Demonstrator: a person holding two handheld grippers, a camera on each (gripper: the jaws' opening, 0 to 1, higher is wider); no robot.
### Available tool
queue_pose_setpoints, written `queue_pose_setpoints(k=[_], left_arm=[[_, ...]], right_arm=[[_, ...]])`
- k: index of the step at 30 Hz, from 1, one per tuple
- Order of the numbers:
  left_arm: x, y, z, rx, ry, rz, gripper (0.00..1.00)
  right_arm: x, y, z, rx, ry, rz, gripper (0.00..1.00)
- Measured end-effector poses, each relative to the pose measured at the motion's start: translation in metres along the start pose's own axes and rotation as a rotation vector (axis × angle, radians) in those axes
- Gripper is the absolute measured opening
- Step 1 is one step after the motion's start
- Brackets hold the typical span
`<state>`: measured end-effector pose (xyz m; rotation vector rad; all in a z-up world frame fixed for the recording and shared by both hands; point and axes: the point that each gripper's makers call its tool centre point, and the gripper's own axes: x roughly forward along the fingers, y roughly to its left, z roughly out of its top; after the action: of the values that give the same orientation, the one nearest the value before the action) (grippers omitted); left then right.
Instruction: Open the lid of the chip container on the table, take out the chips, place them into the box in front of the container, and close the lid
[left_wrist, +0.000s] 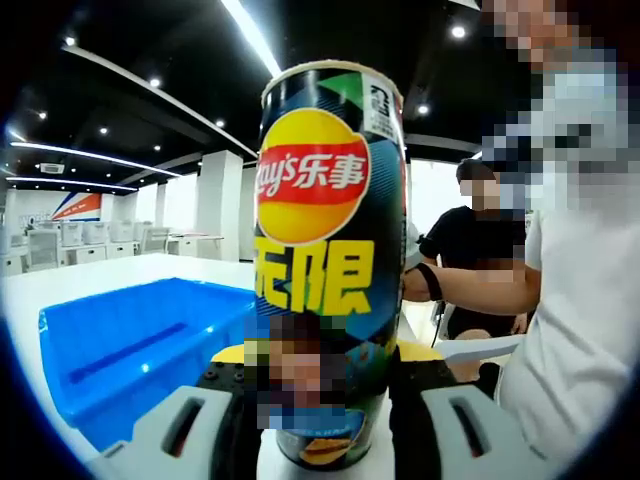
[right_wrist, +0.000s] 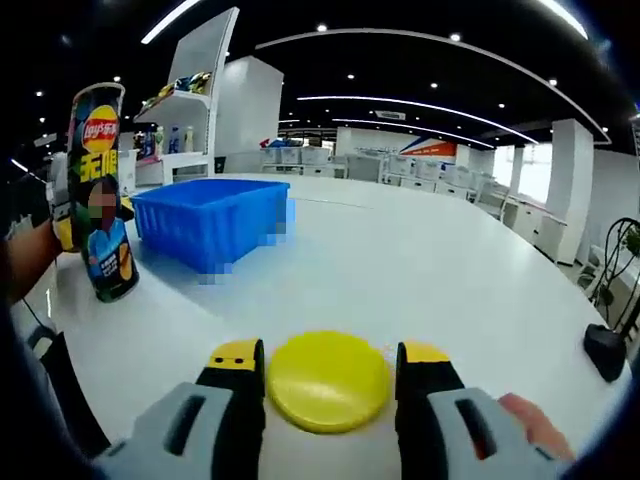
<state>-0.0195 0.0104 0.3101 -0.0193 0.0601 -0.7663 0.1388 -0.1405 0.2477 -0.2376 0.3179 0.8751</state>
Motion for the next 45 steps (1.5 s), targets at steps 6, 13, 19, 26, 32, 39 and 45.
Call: queue_pose_setpoints(k=[6,13,19,26,32,39,45], left_arm=[[0.000,0.000,0.000,0.001,0.000,0.001,0.50],[0.000,0.000,0.000,-0.003,0.008,-0.011,0.50],[0.000,0.000,0.000,-0.006,-0.004,-0.018,0.50],[-0.001,0.001,0.000,-0.001,-0.007,-0.014,0.50],[-0.001,0.001,0.000,0.004,-0.007,-0.012,0.50],[-0.001,0.001,0.000,0.005,-0.011,-0.010,0.50],[-0.001,0.002,0.000,0.007,-0.005,-0.009,0.50]], right_arm=[[-0.011,0.005,0.022,0.007,-0.048,-0.003,0.47],[-0.018,0.018,0.054,-0.006,-0.121,0.024,0.46],[-0.019,0.038,0.063,0.109,-0.158,0.132,0.46],[-0.027,0.057,0.107,0.212,-0.203,0.303,0.41],[-0.040,0.098,0.171,0.324,-0.175,0.536,0.34],[-0.044,0.153,0.207,0.201,-0.039,0.690,0.29],[-0.042,0.180,0.215,0.108,0.108,0.752,0.28]])
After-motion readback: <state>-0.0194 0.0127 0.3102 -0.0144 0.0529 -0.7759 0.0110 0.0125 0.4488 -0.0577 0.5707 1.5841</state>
